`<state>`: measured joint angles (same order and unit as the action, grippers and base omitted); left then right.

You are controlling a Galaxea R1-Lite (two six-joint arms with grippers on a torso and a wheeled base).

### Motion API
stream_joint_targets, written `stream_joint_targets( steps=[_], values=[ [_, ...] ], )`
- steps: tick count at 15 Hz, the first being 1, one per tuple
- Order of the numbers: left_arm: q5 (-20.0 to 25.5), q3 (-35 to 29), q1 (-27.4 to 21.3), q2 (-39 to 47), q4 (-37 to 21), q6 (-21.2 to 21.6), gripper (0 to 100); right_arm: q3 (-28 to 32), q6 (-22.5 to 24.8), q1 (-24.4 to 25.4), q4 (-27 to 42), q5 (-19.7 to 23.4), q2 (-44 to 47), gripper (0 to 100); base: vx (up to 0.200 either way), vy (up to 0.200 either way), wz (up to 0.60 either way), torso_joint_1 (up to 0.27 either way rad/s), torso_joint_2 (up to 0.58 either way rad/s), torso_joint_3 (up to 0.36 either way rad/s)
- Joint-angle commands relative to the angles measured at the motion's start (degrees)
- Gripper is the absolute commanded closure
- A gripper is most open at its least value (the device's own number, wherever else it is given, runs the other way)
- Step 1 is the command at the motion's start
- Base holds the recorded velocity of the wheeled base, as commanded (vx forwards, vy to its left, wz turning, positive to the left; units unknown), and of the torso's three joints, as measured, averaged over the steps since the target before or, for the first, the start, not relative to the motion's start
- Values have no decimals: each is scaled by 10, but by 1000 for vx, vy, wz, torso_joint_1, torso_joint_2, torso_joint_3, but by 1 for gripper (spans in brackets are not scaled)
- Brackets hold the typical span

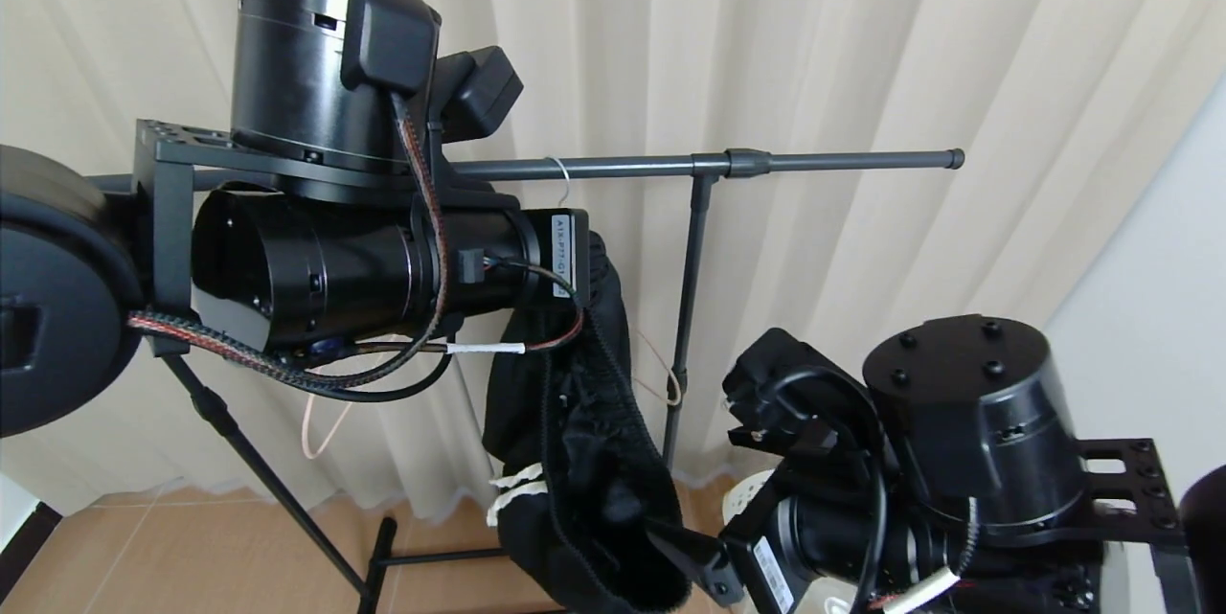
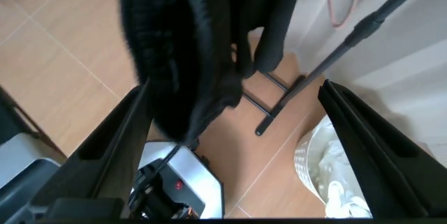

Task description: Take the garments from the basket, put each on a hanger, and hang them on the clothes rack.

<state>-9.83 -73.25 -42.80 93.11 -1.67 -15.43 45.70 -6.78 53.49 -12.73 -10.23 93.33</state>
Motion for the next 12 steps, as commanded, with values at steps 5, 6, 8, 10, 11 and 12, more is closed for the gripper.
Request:
stream_joint_targets(
  steps=[5,6,8,10,11,12],
  values=[
    [1,5,0,-10,0,0,100,14,5,-52,-21,2,67,0,0,0,0,0,0,0],
    [2,6,0,-10,-1,-1,100,13,4,-57,-28,1,68,100,0,0,0,0,0,0],
    [2,9,0,-10,-1,-2,100,6,4,-62,-53,2,64,100,0,0,0,0,0,0],
    [4,34,0,-20,-3,-1,100,-9,1,-92,-82,2,57,100,0,0,0,0,0,0],
    [4,43,3,-23,-3,-1,100,-19,-5,-106,-88,2,49,100,0,0,0,0,0,0],
    [4,48,3,-23,-2,-2,100,-24,-10,-110,-92,2,46,100,0,0,0,0,0,0]
  ],
)
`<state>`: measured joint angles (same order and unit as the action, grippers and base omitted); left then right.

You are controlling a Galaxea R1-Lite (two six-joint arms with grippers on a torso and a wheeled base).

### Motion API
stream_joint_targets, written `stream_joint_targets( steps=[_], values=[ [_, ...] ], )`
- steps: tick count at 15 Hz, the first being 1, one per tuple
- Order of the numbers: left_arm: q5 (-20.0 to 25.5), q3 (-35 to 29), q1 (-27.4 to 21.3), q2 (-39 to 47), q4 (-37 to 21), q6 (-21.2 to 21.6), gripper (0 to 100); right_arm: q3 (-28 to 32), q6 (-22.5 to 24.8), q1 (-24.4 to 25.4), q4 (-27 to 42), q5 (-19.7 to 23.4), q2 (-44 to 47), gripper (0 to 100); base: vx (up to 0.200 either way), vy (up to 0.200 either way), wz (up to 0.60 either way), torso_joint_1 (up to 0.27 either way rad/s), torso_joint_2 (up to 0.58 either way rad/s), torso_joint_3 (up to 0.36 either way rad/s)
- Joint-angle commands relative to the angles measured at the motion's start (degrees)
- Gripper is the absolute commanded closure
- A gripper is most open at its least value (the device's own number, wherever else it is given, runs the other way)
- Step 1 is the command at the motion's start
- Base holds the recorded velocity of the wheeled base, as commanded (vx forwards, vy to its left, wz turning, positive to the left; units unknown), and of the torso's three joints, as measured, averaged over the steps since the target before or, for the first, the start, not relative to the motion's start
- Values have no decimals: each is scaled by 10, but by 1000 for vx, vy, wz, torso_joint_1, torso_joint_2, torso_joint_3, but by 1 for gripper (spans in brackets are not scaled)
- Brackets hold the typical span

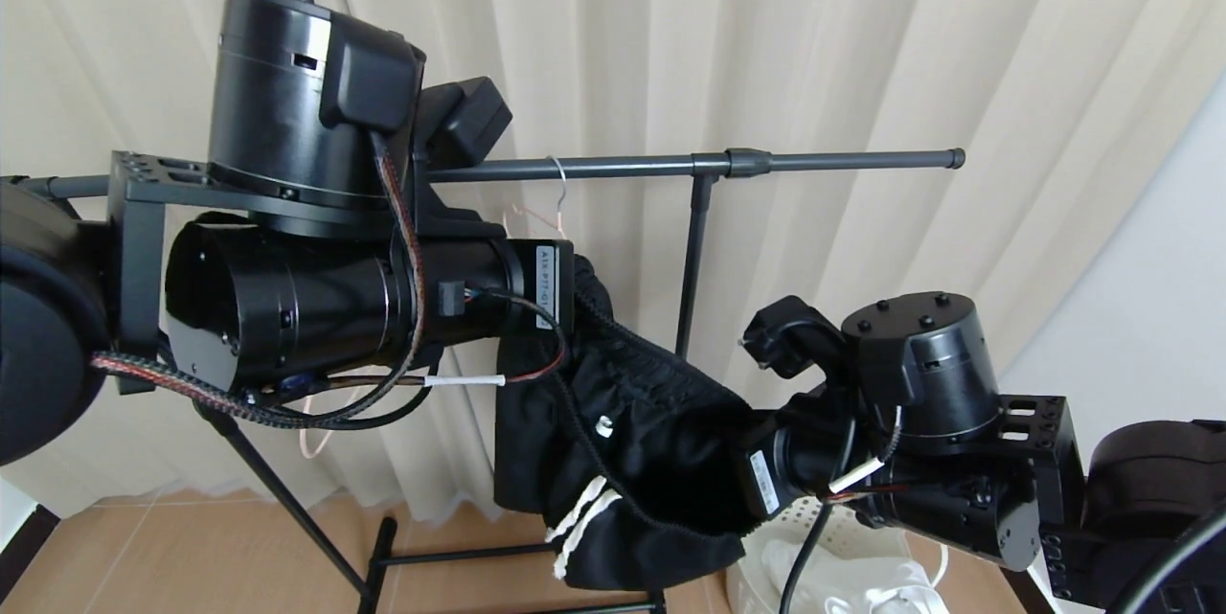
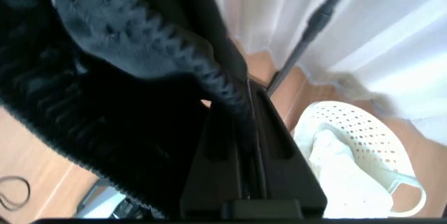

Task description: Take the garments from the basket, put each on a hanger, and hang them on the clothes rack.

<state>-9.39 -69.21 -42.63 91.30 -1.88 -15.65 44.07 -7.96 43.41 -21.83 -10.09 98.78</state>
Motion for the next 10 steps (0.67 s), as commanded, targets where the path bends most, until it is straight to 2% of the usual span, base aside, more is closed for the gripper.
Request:
stream_joint_targets(
  steps=[1,3,4,5,7,9,10],
  values=[
    [0,26,2,-8,3,-4,100,-13,-9,-18,-3,-5,-17,100,0,0,0,0,0,0],
    [1,82,1,-21,4,2,100,-15,-8,-26,3,-8,-44,100,0,0,0,0,0,0],
    [1,115,1,-32,5,4,0,-15,-8,-27,4,-12,-53,100,0,0,0,0,0,0],
    [1,117,1,-32,5,4,0,-15,-8,-27,4,-12,-53,100,0,0,0,0,0,0],
    [1,180,-1,-76,4,21,0,-28,-9,-33,-1,-39,-55,100,0,0,0,0,0,0],
    [2,216,1,-123,0,48,0,-36,-10,-33,-2,-47,-57,100,0,0,0,0,0,0],
    [2,227,2,-138,-1,48,0,-37,-10,-39,-2,-48,-57,100,0,0,0,0,0,0]
  ],
)
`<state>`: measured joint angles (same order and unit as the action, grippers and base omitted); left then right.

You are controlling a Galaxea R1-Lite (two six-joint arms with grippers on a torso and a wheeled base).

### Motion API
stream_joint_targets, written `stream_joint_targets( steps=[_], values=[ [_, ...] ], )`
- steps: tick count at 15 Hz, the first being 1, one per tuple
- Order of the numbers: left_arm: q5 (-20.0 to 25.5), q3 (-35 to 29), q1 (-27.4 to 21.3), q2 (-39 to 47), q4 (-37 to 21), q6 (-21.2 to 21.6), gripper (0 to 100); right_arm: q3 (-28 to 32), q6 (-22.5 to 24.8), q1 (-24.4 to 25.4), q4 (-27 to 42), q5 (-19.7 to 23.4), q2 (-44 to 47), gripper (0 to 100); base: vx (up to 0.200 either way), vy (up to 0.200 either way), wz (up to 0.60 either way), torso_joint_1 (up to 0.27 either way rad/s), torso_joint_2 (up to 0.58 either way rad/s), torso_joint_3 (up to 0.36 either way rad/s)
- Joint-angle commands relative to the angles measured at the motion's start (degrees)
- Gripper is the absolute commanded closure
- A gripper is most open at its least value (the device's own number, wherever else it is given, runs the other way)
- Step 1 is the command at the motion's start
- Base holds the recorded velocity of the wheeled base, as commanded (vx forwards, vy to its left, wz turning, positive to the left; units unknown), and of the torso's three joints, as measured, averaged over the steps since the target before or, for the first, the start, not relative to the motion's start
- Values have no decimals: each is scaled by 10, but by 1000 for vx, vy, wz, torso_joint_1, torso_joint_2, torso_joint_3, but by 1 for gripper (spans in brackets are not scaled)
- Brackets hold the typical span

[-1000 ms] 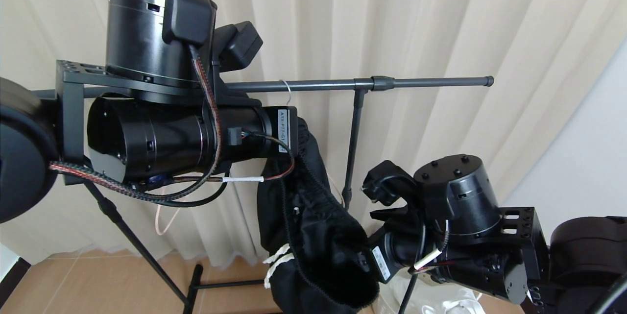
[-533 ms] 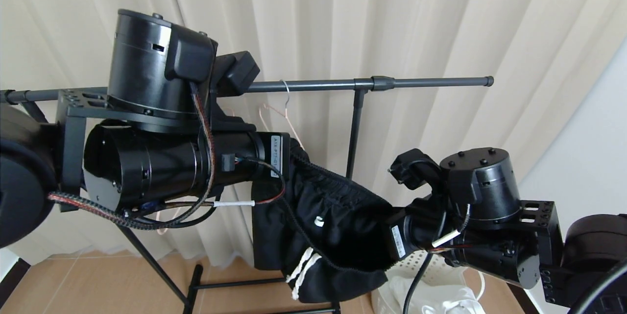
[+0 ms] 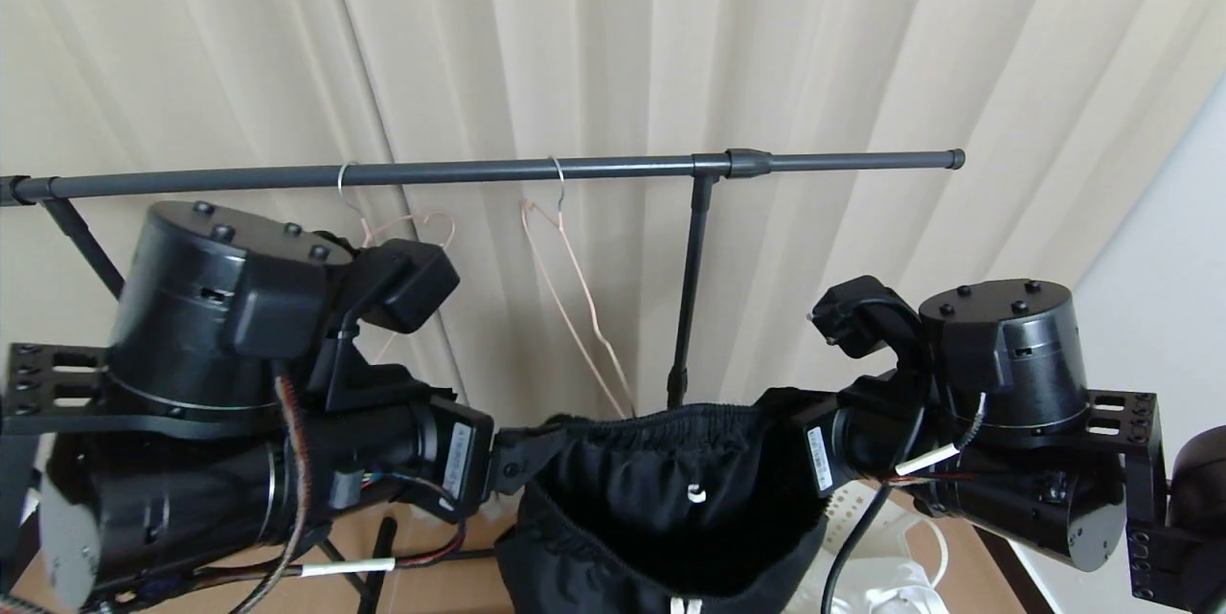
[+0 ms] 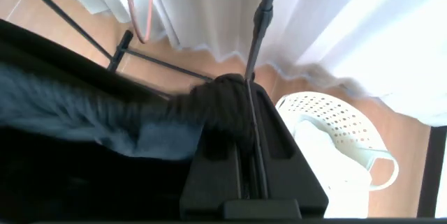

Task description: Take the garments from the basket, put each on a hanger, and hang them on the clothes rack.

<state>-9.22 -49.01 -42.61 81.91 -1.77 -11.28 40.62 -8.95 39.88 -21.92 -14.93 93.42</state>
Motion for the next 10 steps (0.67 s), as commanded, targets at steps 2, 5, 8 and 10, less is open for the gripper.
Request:
stream_joint_targets(
  steps=[2,5,8,10],
  values=[
    [12,43,12,-79,-3,7,0,-6,0,-8,-1,-8,-4,100,0,0,0,0,0,0],
    [44,52,88,-93,-3,48,0,-8,2,-8,2,-19,-6,100,0,0,0,0,0,0],
    [42,41,191,-80,2,77,0,-8,9,-9,5,-44,-23,100,0,0,0,0,0,0],
    [40,30,237,-61,3,76,0,-8,17,-14,3,-45,-28,100,0,0,0,0,0,0]
  ],
)
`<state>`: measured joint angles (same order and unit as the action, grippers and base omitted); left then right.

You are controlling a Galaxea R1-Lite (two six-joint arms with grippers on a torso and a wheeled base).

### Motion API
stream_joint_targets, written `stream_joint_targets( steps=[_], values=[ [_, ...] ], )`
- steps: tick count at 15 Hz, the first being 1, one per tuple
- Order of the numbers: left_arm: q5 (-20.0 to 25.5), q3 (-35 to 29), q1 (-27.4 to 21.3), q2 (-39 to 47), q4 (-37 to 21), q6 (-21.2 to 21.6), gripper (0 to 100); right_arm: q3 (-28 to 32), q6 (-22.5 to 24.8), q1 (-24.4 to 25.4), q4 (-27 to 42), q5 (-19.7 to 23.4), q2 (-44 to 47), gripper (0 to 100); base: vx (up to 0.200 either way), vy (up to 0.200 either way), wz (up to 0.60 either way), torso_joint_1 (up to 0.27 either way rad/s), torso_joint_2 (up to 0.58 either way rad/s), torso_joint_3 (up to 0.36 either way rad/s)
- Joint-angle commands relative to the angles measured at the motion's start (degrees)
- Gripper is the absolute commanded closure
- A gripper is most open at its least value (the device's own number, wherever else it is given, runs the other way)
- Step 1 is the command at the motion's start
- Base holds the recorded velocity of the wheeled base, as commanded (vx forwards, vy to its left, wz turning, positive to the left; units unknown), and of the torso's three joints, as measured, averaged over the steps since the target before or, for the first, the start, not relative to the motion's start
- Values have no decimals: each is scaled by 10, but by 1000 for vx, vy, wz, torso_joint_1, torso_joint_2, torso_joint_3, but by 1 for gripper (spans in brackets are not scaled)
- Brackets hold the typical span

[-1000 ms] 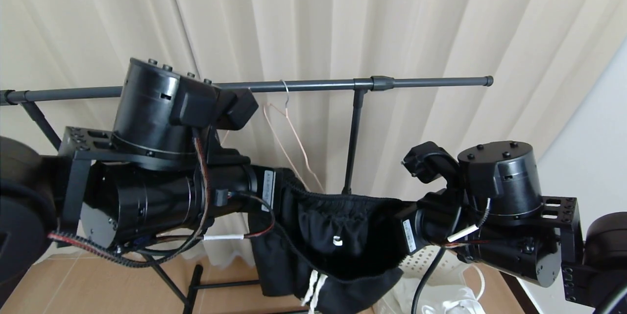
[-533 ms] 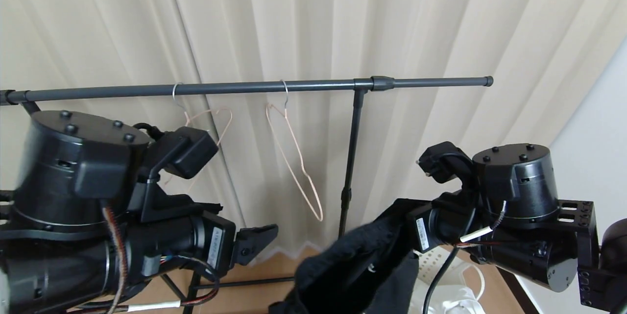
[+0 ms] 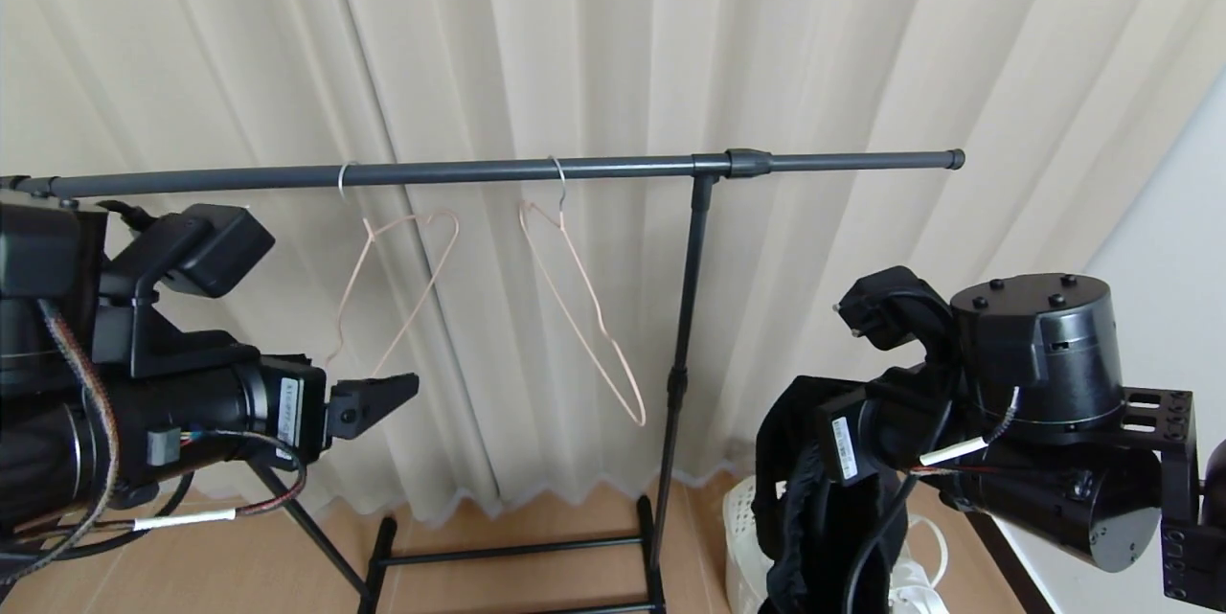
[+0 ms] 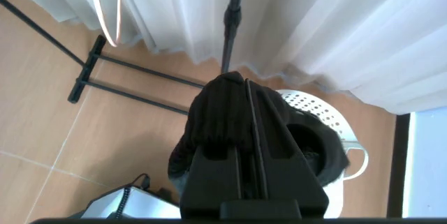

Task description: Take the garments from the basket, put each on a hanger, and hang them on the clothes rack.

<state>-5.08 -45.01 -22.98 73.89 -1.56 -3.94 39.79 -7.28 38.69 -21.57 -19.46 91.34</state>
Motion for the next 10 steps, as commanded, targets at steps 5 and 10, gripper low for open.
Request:
stream_joint_targets(
  steps=[5,10],
  values=[
    [2,-13,147,109,78,5,0,-12,18,-23,-4,-10,-13,100,0,0,0,0,0,0],
    [3,-16,181,215,176,6,0,-17,29,-23,-5,-11,-18,100,0,0,0,0,0,0]
  ],
)
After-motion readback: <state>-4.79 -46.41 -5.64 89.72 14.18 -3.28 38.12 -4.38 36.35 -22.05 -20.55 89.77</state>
